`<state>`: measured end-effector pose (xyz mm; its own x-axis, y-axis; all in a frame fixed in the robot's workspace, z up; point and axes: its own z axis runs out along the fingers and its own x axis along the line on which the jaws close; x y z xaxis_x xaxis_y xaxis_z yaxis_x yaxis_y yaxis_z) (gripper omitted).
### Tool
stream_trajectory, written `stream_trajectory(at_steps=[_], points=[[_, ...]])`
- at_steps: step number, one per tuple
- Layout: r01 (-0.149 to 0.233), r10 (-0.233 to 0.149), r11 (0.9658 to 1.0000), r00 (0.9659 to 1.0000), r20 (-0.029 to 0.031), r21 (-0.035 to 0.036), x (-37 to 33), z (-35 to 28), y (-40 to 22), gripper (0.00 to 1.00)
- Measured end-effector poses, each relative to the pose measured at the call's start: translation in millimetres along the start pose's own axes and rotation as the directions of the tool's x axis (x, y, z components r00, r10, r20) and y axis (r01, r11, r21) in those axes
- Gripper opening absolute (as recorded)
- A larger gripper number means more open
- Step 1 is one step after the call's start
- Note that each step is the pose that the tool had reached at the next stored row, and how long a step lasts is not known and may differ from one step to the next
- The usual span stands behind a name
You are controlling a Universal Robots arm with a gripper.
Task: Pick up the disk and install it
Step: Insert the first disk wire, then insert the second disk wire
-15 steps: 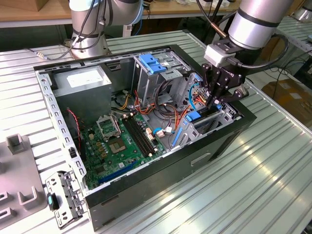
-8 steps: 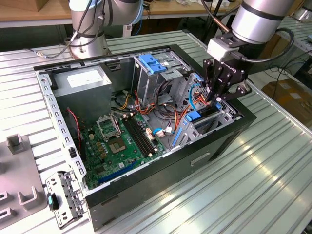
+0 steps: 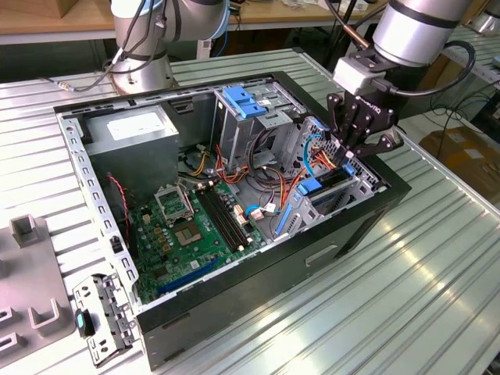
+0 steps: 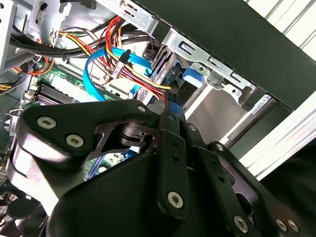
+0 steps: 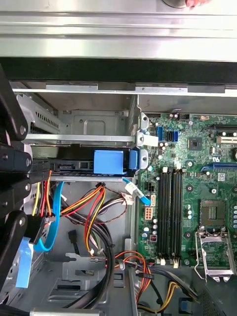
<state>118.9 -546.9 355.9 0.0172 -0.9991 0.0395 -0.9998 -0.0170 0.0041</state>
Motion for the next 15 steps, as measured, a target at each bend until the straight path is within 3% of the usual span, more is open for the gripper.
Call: stream_trajectory(at_steps=[10,15], points=[[0.000,0.000,1.0000,1.0000,0.0000,0.0000,0.1,-1.8,0.1,0.11],[0.000,0.000,1.0000,1.0000,-0.0001,0.0000,-0.1,-1.8,6.6,0.11]])
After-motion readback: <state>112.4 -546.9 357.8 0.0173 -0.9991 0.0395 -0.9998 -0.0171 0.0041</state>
